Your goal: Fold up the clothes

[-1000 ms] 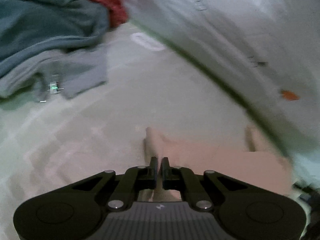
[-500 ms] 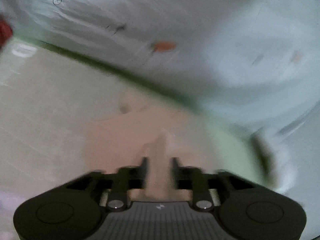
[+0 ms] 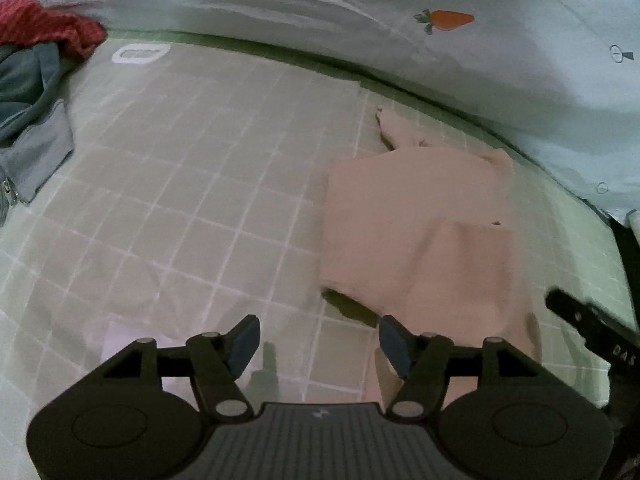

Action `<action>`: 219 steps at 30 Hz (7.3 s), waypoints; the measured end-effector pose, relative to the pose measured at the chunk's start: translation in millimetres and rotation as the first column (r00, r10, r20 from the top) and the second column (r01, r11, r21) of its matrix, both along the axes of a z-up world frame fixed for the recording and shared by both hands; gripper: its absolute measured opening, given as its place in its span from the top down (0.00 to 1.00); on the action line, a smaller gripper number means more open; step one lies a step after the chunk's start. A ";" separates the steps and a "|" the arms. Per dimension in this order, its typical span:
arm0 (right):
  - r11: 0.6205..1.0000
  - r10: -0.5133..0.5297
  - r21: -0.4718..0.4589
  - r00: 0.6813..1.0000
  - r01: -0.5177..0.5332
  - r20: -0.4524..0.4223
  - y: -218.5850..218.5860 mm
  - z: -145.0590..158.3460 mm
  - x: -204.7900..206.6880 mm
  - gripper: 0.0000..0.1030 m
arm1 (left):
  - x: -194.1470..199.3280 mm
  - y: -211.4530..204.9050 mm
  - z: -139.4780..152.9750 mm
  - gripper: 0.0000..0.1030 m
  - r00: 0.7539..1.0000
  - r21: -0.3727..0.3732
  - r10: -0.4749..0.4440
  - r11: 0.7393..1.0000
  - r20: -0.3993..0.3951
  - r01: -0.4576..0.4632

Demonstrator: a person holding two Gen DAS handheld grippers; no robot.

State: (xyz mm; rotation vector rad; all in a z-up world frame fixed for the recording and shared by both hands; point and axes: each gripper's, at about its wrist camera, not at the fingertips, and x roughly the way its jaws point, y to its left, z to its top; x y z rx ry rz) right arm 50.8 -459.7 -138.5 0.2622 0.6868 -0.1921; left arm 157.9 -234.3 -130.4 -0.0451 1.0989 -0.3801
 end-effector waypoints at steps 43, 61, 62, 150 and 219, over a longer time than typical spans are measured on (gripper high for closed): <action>0.920 -0.144 0.360 0.988 0.153 -0.052 53.2 1.3 -145.2 0.95 | -110.0 27.9 12.6 0.34 0.997 0.035 -0.076 0.996 -0.009 0.076; 0.890 -0.165 0.407 0.978 0.205 -0.130 75.3 -7.8 -216.7 0.96 | -166.7 36.0 -3.5 0.34 0.991 0.065 -0.131 0.989 -0.042 0.133; 0.888 -0.163 0.408 0.976 0.210 -0.146 74.6 -11.0 -216.8 0.96 | -166.8 35.2 -3.1 0.34 0.990 0.064 -0.132 0.989 -0.042 0.135; 0.930 -0.001 0.366 0.997 0.030 -0.081 -59.5 16.9 13.5 0.82 | 52.3 -54.9 5.5 0.87 0.996 -0.278 0.026 0.959 -0.083 -0.048; 0.909 -0.011 0.416 0.998 0.037 -0.065 -29.1 30.0 -263.8 0.66 | -243.4 -71.5 -15.3 0.80 0.979 -0.294 -0.144 0.951 -0.143 0.096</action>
